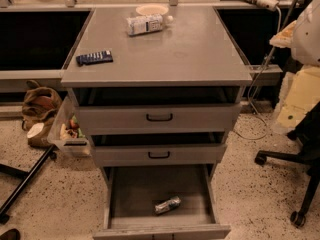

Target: Pick redbull can from bottom drawer and place on counter

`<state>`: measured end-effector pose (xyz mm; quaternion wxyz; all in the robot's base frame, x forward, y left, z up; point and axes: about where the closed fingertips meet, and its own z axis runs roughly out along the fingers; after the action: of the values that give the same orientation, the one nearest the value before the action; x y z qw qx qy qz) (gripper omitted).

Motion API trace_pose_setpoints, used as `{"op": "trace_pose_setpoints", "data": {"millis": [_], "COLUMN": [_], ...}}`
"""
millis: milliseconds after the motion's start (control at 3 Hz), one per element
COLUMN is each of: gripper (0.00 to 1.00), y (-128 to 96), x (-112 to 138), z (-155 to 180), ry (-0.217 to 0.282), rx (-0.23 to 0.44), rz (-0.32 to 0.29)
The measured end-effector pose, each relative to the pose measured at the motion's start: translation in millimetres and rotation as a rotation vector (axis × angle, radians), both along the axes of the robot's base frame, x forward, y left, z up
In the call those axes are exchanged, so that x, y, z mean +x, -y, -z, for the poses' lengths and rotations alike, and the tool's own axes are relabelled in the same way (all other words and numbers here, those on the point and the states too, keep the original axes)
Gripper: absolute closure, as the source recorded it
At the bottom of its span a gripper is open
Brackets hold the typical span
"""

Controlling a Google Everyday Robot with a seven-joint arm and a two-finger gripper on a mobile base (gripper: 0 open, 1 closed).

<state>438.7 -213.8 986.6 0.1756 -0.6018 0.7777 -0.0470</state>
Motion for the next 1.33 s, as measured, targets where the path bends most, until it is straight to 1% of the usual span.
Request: {"op": "trace_pose_setpoints", "data": {"millis": [333, 667, 1000, 1333], "gripper": [0.0, 0.0, 0.0, 0.0], "y": [0, 1, -16, -40], "x": [0, 3, 8, 10], "z": [0, 8, 58, 150], "ry": [0.0, 0.036, 0.033, -0.03], "rx": [0.0, -0.015, 0.021, 0.086], "rz": [0.0, 0.02, 0.046, 0.02]}}
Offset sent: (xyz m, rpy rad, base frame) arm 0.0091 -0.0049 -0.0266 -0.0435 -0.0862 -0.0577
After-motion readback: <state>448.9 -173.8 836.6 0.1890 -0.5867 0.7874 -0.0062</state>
